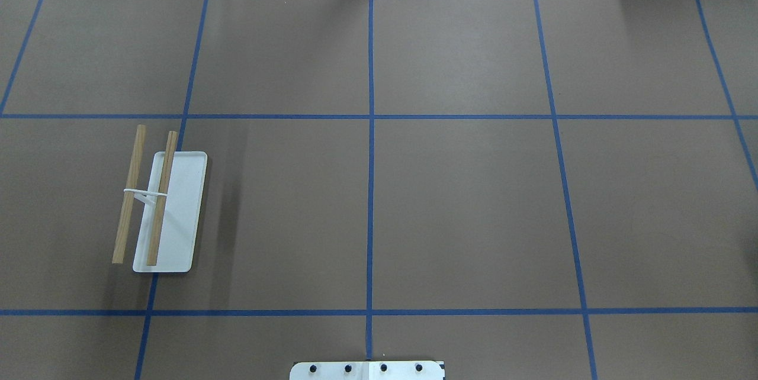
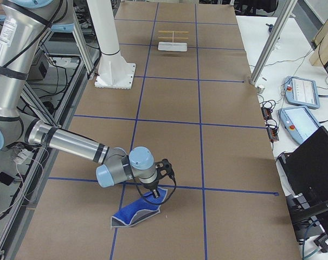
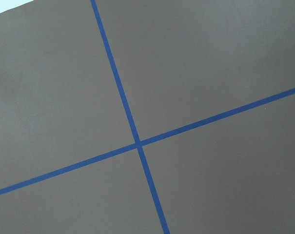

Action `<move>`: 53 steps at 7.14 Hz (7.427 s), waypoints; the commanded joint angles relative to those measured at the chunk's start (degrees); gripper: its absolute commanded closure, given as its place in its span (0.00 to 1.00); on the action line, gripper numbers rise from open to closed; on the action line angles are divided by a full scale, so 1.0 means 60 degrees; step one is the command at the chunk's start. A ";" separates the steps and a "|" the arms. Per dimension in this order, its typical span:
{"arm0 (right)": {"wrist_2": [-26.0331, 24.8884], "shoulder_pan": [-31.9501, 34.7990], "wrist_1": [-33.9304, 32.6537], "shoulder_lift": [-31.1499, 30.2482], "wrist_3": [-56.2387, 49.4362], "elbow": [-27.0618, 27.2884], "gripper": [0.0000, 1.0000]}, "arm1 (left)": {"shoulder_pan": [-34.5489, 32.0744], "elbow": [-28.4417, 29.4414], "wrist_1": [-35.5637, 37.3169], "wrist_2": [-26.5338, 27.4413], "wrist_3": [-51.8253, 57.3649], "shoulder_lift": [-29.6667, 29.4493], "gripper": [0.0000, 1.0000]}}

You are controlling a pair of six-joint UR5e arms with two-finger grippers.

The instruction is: Hang towel on rack

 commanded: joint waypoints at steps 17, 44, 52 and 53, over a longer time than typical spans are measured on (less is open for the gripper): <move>-0.6136 -0.8047 -0.4451 0.8163 0.6434 0.5353 1.00 | 0.4272 -0.0248 -0.3530 -0.0357 -1.5314 -0.3890 0.01; -0.8731 -0.9911 -0.5447 1.0216 0.3173 0.3858 1.00 | 0.8616 0.0471 -0.3530 0.3252 -1.9997 -0.6914 1.00; -0.6751 -0.8411 -0.5271 0.9690 0.6322 0.4137 0.00 | 0.7738 0.0441 -0.3545 0.3164 -1.9953 -0.6578 1.00; -0.5579 -0.7590 -0.5285 0.9370 0.6511 0.4064 0.00 | 0.7505 0.0427 -0.3545 0.2816 -1.9924 -0.6417 1.00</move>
